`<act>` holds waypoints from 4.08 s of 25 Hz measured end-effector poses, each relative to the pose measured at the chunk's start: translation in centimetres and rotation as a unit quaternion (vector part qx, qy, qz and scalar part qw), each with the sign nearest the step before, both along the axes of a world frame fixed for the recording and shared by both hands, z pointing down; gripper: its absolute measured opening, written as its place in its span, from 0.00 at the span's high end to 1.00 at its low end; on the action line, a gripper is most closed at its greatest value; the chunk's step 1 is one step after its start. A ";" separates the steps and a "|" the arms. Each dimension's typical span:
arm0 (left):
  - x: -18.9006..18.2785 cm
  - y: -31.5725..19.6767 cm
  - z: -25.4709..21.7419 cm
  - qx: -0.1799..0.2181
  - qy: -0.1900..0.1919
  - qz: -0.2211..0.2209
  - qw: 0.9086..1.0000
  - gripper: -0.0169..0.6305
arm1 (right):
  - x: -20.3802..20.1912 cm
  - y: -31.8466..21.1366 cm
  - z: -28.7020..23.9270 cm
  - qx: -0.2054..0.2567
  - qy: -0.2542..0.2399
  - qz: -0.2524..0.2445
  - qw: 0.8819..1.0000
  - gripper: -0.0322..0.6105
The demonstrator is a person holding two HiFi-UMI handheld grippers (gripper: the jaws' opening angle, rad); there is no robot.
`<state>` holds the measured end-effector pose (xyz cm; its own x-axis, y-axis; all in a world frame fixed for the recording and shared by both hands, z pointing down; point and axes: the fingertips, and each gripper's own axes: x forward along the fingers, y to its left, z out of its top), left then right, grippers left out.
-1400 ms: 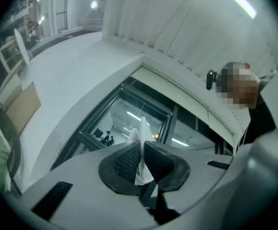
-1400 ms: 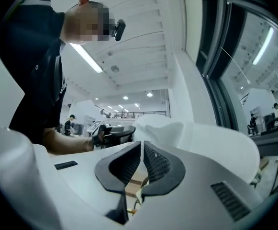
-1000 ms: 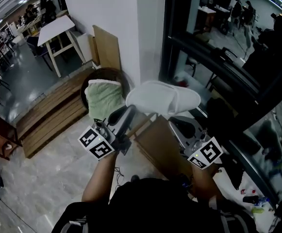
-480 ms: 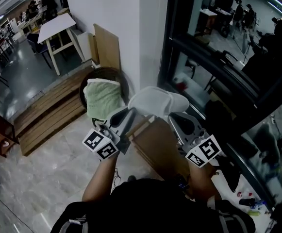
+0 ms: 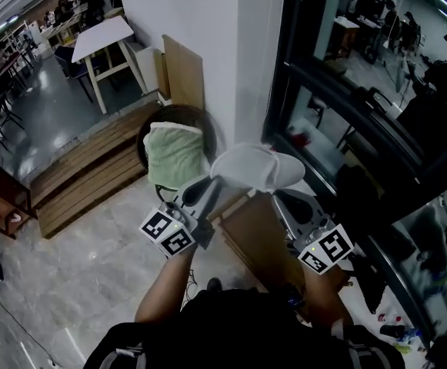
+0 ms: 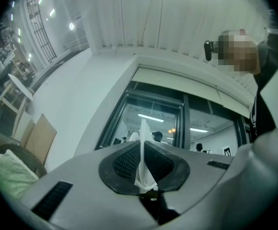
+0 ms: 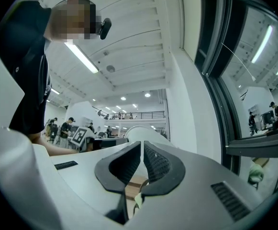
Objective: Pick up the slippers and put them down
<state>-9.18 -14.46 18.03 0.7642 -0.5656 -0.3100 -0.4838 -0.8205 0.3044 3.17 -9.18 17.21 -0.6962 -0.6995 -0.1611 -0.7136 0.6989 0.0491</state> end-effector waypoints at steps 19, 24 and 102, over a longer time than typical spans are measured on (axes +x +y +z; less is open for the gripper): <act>2.6 -3.2 24.0 -0.251 0.017 -0.031 0.967 0.92 | 3.5 -3.5 16.6 -0.171 -0.010 0.021 0.985 0.90; 3.4 -2.0 32.6 -0.306 0.014 -0.047 0.951 0.92 | 3.5 -3.8 23.4 -0.214 -0.016 0.012 0.977 0.90; -4.8 19.3 9.4 -0.070 -0.179 -0.046 0.980 0.95 | -10.5 12.4 8.8 -0.107 0.016 -0.136 0.985 0.90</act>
<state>-14.02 4.82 27.41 0.7529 -0.6558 0.0548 -0.6510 -0.7301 0.2076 -7.33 3.21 25.98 -0.8647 -0.5023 -0.0059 -0.4992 0.8606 -0.1005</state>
